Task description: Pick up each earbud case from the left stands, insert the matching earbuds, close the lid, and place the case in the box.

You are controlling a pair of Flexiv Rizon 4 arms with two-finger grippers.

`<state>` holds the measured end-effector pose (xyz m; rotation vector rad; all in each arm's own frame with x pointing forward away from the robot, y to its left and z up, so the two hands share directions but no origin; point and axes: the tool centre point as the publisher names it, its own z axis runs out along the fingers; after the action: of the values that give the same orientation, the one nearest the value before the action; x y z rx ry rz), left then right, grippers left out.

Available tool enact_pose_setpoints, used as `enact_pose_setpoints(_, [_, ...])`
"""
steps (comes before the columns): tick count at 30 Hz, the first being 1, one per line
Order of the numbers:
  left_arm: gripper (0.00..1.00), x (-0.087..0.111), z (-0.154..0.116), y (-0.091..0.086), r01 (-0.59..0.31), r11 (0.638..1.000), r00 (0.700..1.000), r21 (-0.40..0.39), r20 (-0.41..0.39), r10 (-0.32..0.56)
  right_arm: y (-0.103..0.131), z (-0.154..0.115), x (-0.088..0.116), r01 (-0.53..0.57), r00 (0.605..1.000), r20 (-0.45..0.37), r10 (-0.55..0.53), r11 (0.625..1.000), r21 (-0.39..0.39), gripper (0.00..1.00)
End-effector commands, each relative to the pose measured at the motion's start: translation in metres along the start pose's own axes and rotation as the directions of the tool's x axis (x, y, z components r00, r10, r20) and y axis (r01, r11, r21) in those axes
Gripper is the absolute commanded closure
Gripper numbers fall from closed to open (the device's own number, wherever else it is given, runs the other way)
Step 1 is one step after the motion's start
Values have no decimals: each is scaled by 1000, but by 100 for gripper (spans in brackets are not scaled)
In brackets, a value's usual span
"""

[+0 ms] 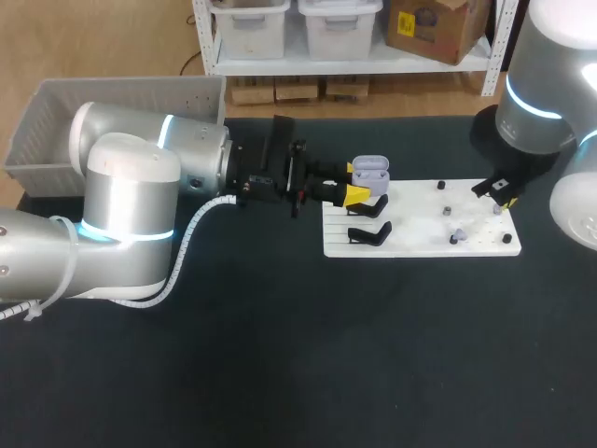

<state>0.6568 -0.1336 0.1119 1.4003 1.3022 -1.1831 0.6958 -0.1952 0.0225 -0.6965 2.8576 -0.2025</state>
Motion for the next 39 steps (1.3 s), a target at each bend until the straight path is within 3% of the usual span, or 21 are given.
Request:
enact_pose_setpoints(1, [100, 0, 0, 1, 0, 1000, 1000, 1, -2, 0, 2, 2, 3, -5, 1000, 4, 5, 1000, 6, 100])
enact_pose_setpoints(3, [100, 0, 0, 1, 0, 1000, 1000, 1, -2, 0, 2, 2, 4, -8, 1000, 2, 8, 1000, 7, 72])
enact_pose_setpoints(4, [100, 0, 0, 1, 0, 1000, 1000, 1, -2, 0, 3, 0, 4, -11, 1000, 2, 11, 1000, 7, 35])
enact_pose_setpoints(6, [100, 0, 0, 1, 0, 1000, 1000, 1, -2, 0, 4, -1, 4, -14, 1000, 4, 14, 1000, 9, 2])
enact_pose_setpoints(31, [100, 0, 0, 1, 0, 1000, 1000, 1, -2, 0, 1, 8, -2, -36, 999, 10, 35, 998, 45, 0])
enact_pose_setpoints(39, [100, 0, 0, 1, 0, 1000, 1000, 1, -2, 0, -1, 13, -2, -43, 999, 6, 43, 998, 43, 23])
